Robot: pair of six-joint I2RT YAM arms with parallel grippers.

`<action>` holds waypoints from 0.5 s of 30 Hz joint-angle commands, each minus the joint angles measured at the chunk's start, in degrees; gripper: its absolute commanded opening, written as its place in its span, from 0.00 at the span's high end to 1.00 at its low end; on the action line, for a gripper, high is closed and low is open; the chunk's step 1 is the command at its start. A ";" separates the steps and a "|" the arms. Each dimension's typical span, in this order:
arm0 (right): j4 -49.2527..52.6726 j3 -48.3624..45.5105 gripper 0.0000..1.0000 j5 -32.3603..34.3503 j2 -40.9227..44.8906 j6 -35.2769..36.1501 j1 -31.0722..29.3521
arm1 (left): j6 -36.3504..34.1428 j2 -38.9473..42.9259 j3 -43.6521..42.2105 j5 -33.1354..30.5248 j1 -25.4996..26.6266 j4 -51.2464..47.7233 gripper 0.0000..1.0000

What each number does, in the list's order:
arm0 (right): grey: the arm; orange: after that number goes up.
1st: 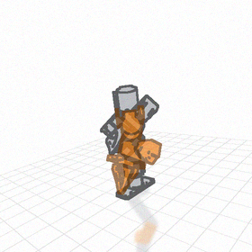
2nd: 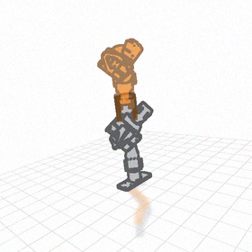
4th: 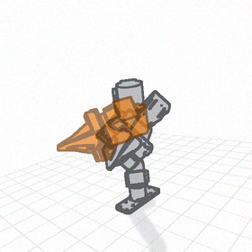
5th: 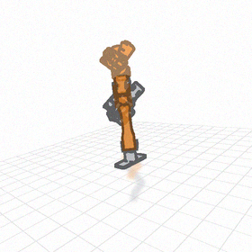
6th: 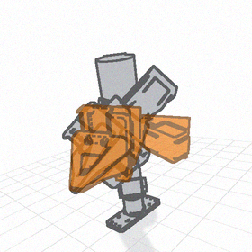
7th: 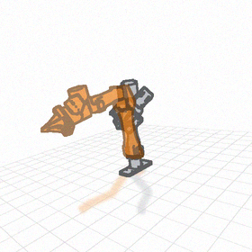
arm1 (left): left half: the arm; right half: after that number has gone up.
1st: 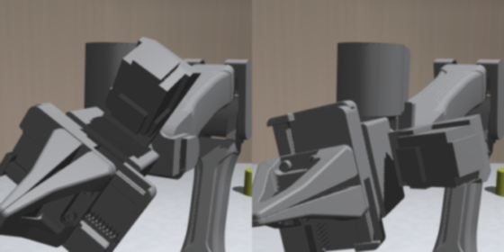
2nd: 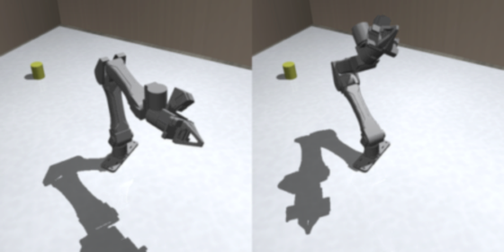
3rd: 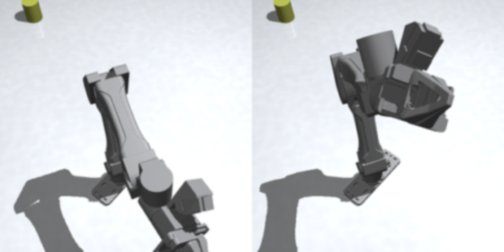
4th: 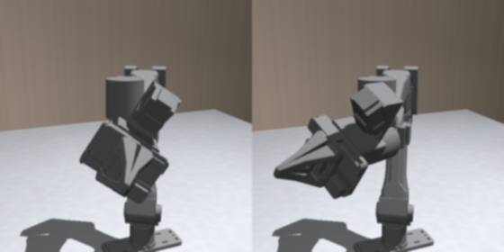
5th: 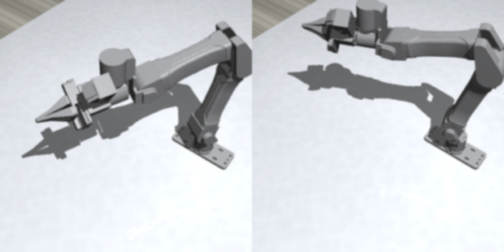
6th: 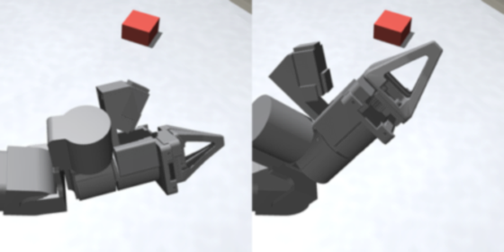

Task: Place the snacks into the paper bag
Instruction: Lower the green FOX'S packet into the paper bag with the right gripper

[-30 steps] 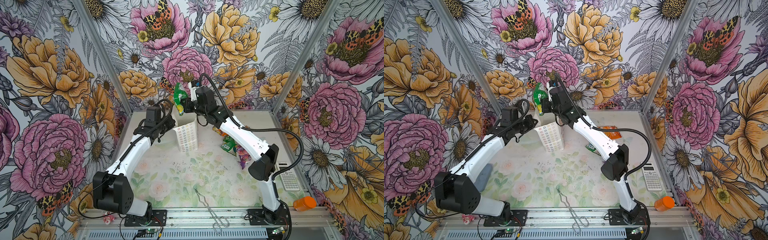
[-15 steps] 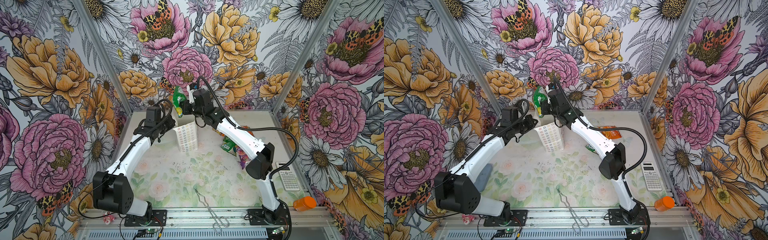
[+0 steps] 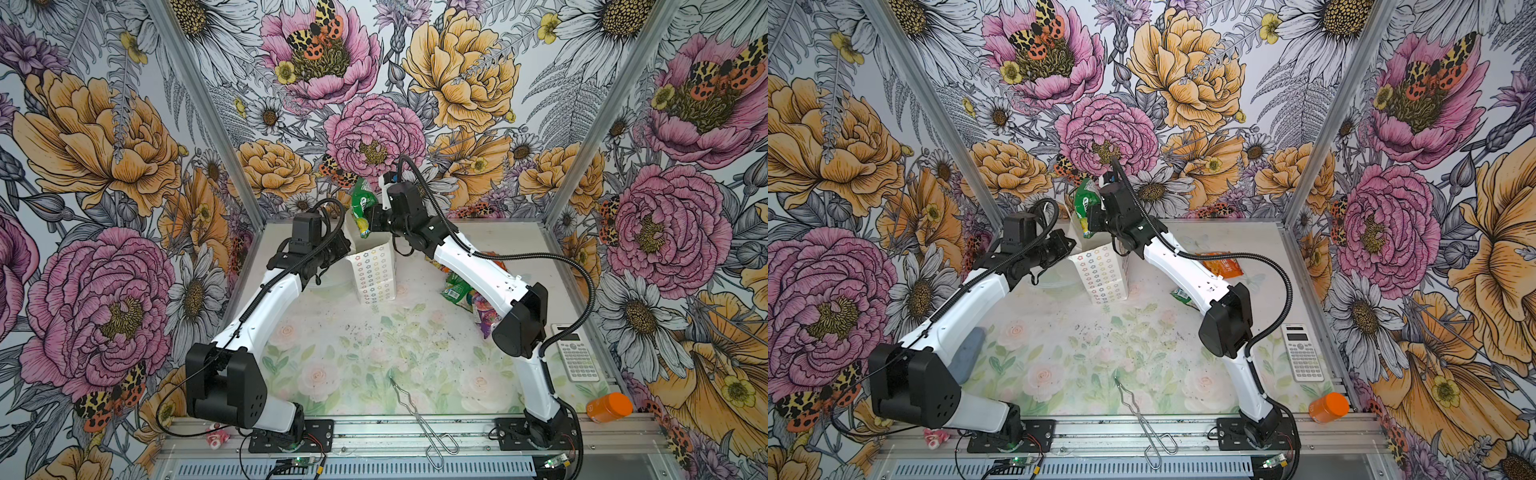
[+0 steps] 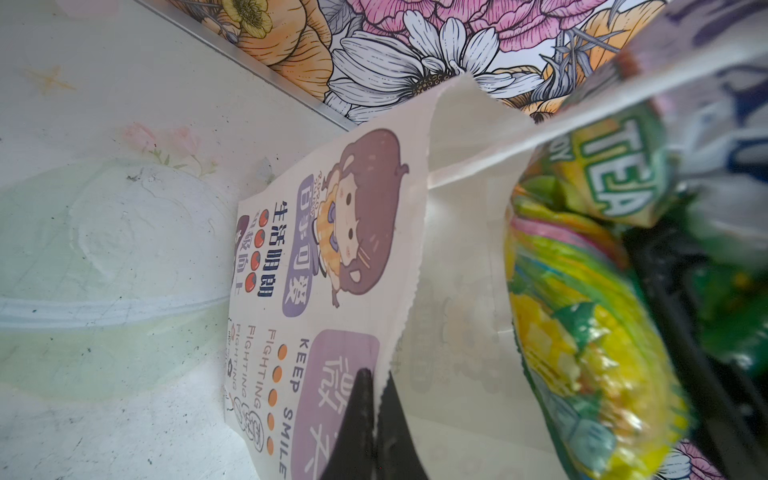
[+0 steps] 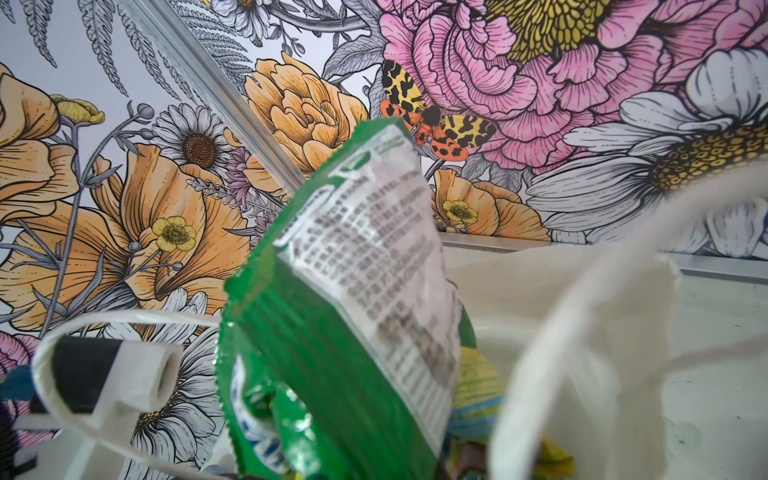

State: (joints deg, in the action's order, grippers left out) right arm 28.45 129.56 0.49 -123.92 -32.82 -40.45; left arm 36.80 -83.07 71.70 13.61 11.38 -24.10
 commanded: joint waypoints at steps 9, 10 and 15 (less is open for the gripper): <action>-2.69 -0.36 0.66 1.02 1.53 -0.23 0.38 | 0.48 0.46 0.34 1.03 0.09 1.16 1.00; -2.70 -0.36 0.64 0.93 1.57 -0.10 0.45 | 0.47 0.37 0.31 1.04 0.14 1.19 1.00; -2.74 -0.48 0.61 -0.10 1.84 0.12 0.63 | 0.47 0.09 0.58 1.18 0.14 1.22 1.00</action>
State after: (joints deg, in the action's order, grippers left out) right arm 27.29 129.14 0.82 -123.90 -33.21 -40.14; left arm 36.82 -83.11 71.72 13.67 11.40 -24.08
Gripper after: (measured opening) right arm 0.388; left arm 0.050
